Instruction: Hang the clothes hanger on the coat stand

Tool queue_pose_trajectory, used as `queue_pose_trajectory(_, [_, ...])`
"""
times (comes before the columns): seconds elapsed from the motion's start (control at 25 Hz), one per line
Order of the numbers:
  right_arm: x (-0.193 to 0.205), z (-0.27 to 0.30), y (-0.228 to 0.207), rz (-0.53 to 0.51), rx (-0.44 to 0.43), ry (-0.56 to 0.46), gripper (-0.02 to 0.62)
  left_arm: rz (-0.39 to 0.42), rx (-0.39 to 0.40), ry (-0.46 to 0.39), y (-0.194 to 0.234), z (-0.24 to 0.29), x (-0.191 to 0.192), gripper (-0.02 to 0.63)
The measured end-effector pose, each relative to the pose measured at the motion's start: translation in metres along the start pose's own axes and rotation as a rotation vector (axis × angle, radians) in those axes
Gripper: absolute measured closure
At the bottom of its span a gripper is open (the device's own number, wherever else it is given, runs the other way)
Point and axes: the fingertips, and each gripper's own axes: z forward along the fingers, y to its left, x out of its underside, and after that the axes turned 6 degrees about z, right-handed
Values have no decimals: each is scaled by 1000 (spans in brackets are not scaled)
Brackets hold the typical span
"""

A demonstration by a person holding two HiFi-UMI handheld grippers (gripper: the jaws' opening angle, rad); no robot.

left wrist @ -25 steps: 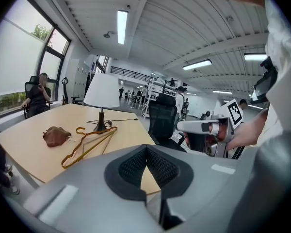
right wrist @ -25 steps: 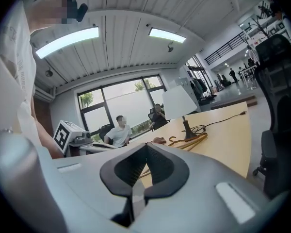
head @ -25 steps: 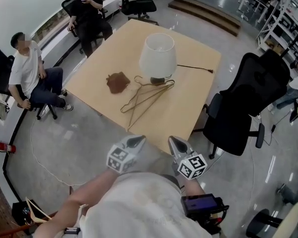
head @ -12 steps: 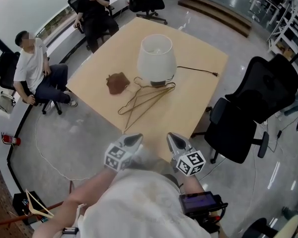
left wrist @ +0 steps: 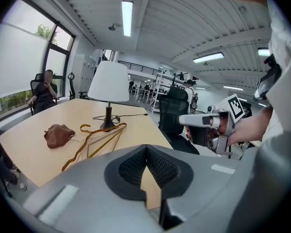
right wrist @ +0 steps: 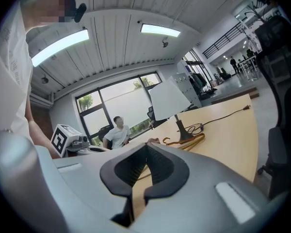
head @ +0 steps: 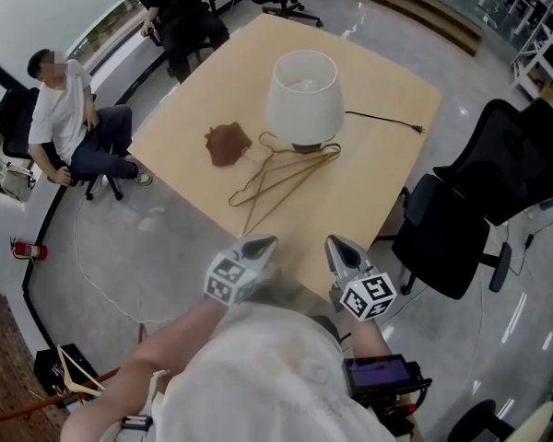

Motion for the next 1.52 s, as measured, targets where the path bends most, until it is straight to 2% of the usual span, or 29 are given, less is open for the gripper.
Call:
queue_pose_trajectory(0.24, [-4, 27, -7, 0, 25, 19, 581, 55, 17, 2, 28, 23, -14, 604])
queue_pose_trajectory(0.44, [-7, 58, -6, -12, 33, 46, 581, 44, -5, 25, 67, 37, -8, 604])
queue_pose_trajectory(0.68, [-9, 97, -8, -28, 58, 72, 581, 36, -40, 104, 135, 63, 16, 604])
queue_pose_trajectory(0.96, [5, 112, -25, -27, 149, 113, 581, 91, -58, 222, 201, 121, 39, 604])
queue_pose_trajectory(1.2, [1, 114, -30, -21, 188, 118, 581, 168, -37, 300, 218, 154, 38, 600])
queue_pose_trajectory(1.36, [-6, 119, -29, -18, 201, 114, 581, 209, -26, 360, 227, 172, 41, 552])
queue_pose_trajectory(1.52, [-3, 114, -34, 2, 240, 120, 581, 234, -40, 411, 240, 188, 48, 538])
